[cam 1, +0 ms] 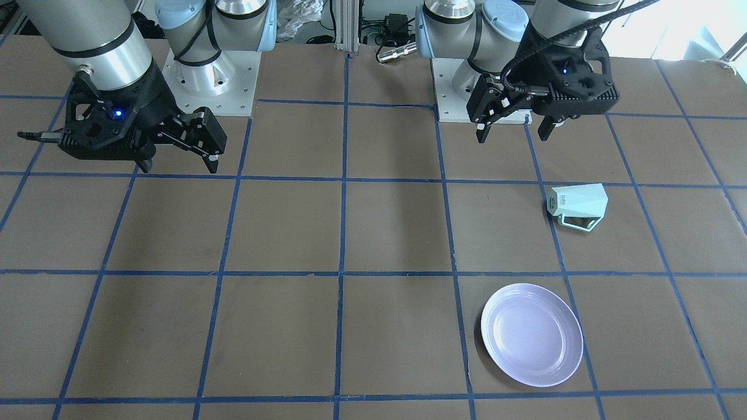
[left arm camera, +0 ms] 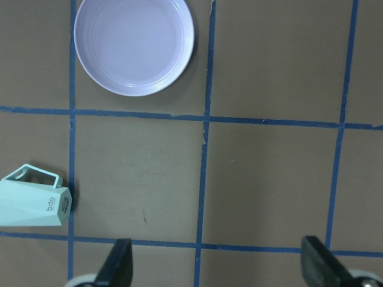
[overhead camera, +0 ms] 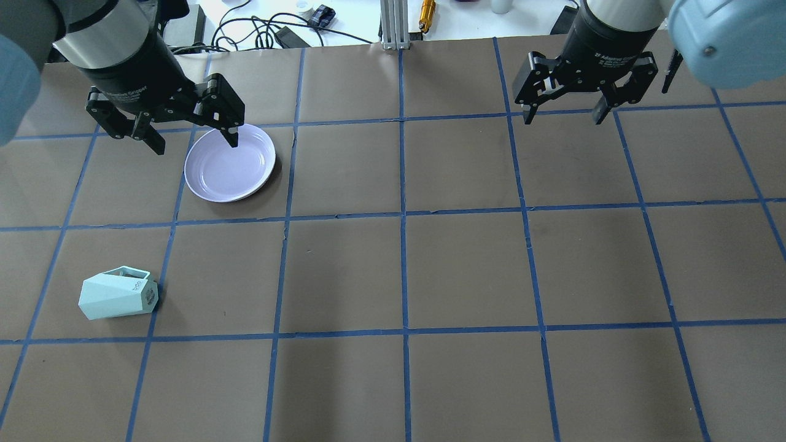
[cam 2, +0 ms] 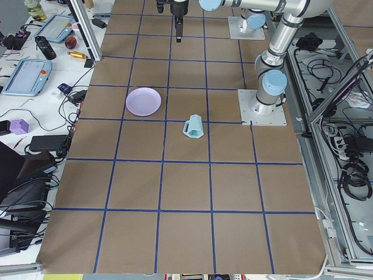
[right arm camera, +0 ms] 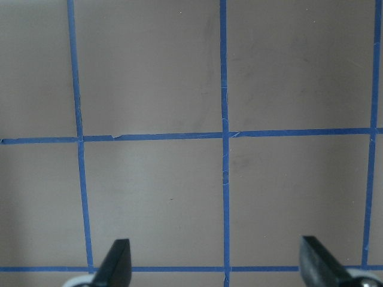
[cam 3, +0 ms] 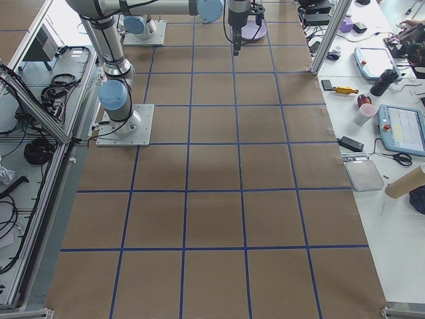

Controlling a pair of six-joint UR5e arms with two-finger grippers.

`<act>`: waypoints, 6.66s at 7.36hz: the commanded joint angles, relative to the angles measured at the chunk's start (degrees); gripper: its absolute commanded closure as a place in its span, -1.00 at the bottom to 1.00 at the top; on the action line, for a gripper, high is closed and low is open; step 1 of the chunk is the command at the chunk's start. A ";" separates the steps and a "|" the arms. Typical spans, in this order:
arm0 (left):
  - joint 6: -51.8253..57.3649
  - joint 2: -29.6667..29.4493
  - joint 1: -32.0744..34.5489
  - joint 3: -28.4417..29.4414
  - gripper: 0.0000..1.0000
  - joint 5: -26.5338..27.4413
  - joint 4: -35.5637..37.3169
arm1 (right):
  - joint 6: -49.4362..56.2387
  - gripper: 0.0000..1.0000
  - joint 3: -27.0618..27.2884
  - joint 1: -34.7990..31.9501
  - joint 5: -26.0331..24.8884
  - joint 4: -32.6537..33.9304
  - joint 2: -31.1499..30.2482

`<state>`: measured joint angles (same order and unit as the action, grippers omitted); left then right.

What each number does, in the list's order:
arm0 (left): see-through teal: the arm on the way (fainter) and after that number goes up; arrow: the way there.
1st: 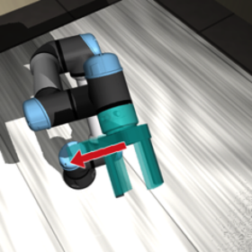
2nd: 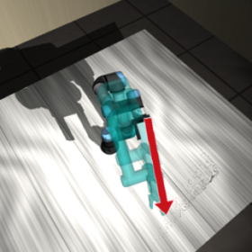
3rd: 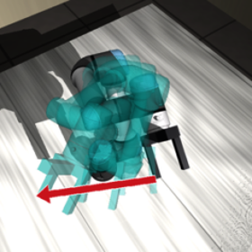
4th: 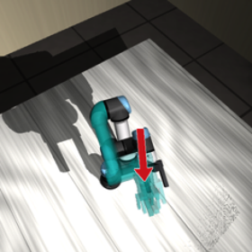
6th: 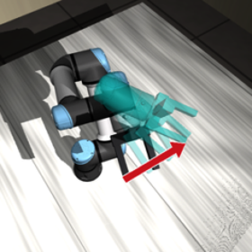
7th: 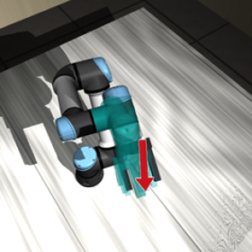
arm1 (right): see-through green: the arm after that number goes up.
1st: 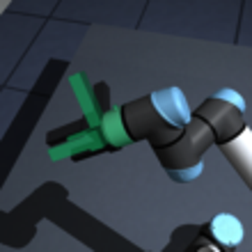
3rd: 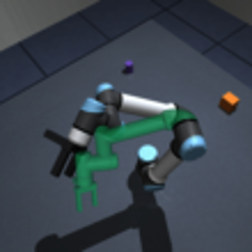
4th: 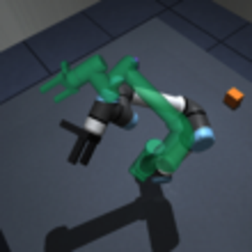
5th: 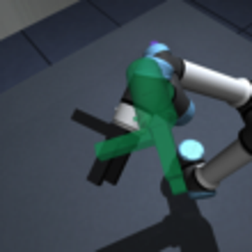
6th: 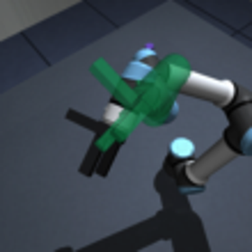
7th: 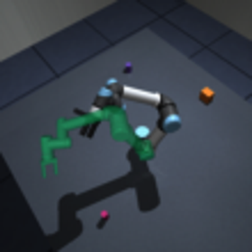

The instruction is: Flip cup and place on plate

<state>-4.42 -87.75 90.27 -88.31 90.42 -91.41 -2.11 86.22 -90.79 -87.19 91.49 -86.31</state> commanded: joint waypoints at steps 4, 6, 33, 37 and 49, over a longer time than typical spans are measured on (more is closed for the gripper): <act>-0.84 -0.84 -0.01 0.16 -1.00 0.19 0.80 | 0.00 -1.00 0.00 0.00 0.00 0.00 0.00; -0.33 -0.14 -0.09 0.69 -1.00 0.19 1.94 | 0.00 -1.00 0.00 0.00 0.00 0.00 0.00; 64.10 -26.06 -56.17 -15.40 -0.98 -20.02 -7.63 | 0.00 -1.00 0.00 0.00 0.00 0.00 0.00; 68.93 -27.47 -56.26 -15.05 0.28 -21.87 -11.41 | 0.00 -1.00 0.00 0.00 0.00 0.00 0.00; 64.06 -14.93 -46.79 -11.97 1.00 -21.18 -16.71 | 0.00 -1.00 0.00 0.00 0.00 0.00 0.00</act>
<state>63.92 -106.24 40.15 -100.33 67.73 -109.56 -2.11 86.22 -90.79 -87.19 91.49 -86.31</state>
